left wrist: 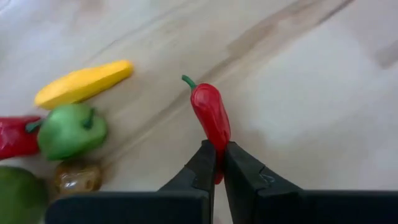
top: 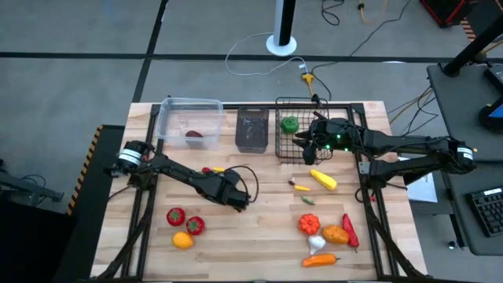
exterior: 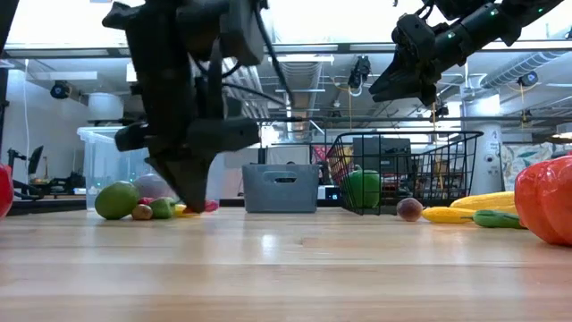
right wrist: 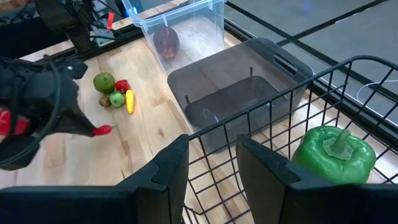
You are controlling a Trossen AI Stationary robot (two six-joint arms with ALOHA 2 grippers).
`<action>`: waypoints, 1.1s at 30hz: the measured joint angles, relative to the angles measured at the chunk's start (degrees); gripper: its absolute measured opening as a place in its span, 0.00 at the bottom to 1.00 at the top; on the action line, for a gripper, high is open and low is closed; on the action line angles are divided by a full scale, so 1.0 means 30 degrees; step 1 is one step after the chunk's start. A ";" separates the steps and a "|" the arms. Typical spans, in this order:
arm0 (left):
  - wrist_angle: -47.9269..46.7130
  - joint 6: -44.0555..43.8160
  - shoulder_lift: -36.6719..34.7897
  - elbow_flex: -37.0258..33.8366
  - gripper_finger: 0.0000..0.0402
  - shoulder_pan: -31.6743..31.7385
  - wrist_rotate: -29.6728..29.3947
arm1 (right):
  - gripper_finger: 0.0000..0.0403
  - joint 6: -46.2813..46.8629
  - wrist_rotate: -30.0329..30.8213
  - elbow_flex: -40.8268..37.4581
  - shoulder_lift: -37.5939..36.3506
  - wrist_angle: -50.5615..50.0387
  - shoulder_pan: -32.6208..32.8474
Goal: Sort produce into baskets
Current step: Put the red chili pepper into the black bin
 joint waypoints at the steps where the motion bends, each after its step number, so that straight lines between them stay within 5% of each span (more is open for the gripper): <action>1: 0.0004 0.0422 0.0000 0.0229 0.01 0.0000 -0.0011 | 0.31 -0.0022 0.0000 0.0000 0.0000 0.0000 0.0000; 15: -0.0068 1.0528 -0.0080 0.4422 0.01 0.1087 -0.0911 | 0.31 -0.0036 -0.0168 0.0079 -0.0007 -0.0006 0.0000; 33: -0.0121 1.8502 -0.0619 0.6531 0.01 0.6749 0.0082 | 0.31 0.0204 -0.0160 0.0692 -0.0029 0.0015 0.0000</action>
